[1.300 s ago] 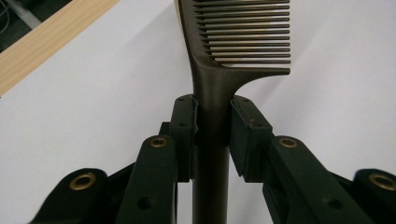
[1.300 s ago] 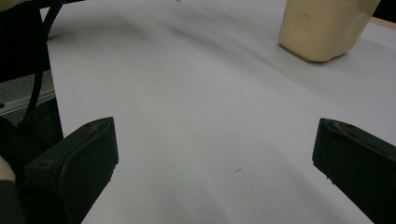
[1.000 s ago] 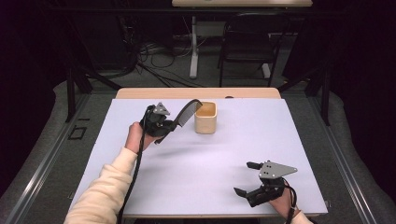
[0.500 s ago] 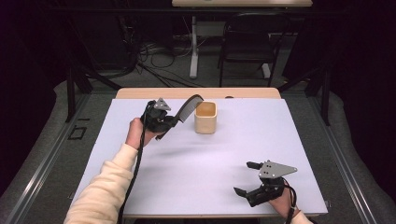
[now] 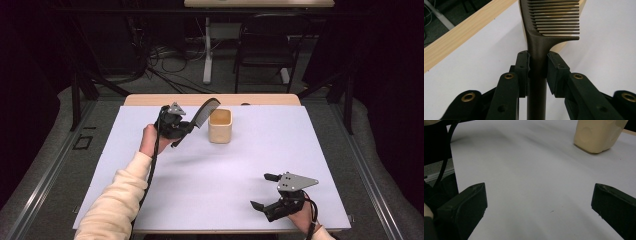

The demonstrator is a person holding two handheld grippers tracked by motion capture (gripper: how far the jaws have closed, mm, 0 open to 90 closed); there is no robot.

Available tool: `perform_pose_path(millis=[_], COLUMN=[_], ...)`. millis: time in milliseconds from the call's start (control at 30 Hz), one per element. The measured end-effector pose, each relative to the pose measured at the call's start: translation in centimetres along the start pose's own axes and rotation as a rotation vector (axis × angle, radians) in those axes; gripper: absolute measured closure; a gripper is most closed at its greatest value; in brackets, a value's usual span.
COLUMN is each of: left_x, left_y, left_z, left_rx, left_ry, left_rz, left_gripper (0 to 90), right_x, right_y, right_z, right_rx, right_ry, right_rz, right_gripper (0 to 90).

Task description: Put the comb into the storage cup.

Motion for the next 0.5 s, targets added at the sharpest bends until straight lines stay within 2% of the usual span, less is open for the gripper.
perform_pose_path(millis=[500], left_x=[-0.4], left_y=[-0.1], left_z=[-1.4], left_rx=[-0.009], left_ry=[0.03], left_rz=[-0.005], left_gripper=[72.4], right_x=[0.0], right_y=[-0.1], right_z=[0.0], right_rx=[0.0], right_ry=[-0.002], right_rz=[0.001], right_gripper=[0.0])
Point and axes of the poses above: each handheld gripper's, and its own axes: x roughly forward along the jaws, z roughly out of its underside, y roughly to its right, the point moved 7 cm from there along x, roughly forward along the jaws, and after that the axes turned 7 degrees about -x, right-handed, at the moved point
